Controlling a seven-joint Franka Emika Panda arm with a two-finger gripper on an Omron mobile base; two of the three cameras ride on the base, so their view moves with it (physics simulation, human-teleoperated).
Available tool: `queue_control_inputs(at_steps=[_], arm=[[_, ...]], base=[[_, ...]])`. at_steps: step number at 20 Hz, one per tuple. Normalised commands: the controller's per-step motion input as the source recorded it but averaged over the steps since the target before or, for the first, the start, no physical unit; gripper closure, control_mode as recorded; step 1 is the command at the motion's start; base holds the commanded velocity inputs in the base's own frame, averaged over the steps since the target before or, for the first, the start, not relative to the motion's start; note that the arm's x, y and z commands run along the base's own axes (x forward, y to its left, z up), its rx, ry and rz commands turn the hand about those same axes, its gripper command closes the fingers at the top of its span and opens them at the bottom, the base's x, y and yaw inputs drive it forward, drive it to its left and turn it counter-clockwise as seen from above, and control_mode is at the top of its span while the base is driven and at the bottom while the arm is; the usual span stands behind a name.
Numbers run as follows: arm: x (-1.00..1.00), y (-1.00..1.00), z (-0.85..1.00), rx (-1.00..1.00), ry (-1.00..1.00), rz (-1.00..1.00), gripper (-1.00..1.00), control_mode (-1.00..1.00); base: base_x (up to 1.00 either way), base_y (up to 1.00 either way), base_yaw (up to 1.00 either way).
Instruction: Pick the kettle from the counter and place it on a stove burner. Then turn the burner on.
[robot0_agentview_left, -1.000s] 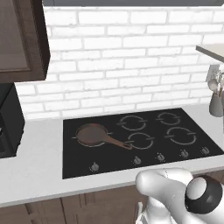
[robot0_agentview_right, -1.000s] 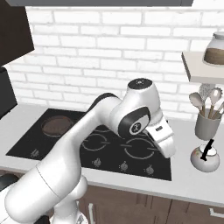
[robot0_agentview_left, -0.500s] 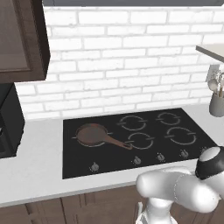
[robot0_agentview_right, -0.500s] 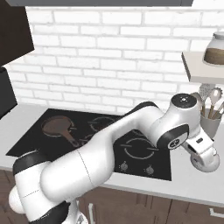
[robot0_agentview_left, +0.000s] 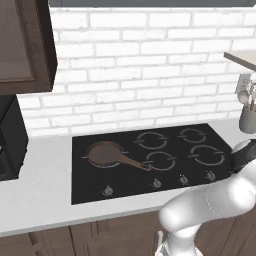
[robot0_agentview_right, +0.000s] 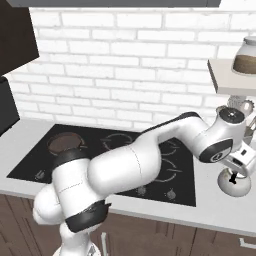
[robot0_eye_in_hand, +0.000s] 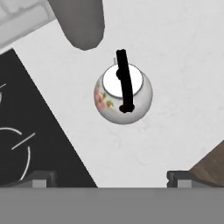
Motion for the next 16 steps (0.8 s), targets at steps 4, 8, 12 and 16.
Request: queue_control_inputs(at_steps=[4,8,12,16], arm=[[0.45,-0.06,-0.28,0.00,0.10,0.00,-1.00,-1.00],[0.00,-0.42,-0.29,0.00,0.03,-0.01,-1.00,-1.00],[0.04,-0.58,-0.29,0.00,0.00,-0.01,-1.00,-1.00],[0.24,-0.05,-0.19,0.00,0.00,0.00,-1.00,-1.00]], base=[[0.00,0.00,0.00],[0.00,0.00,0.00],[0.00,0.00,0.00],[0.00,0.00,0.00]])
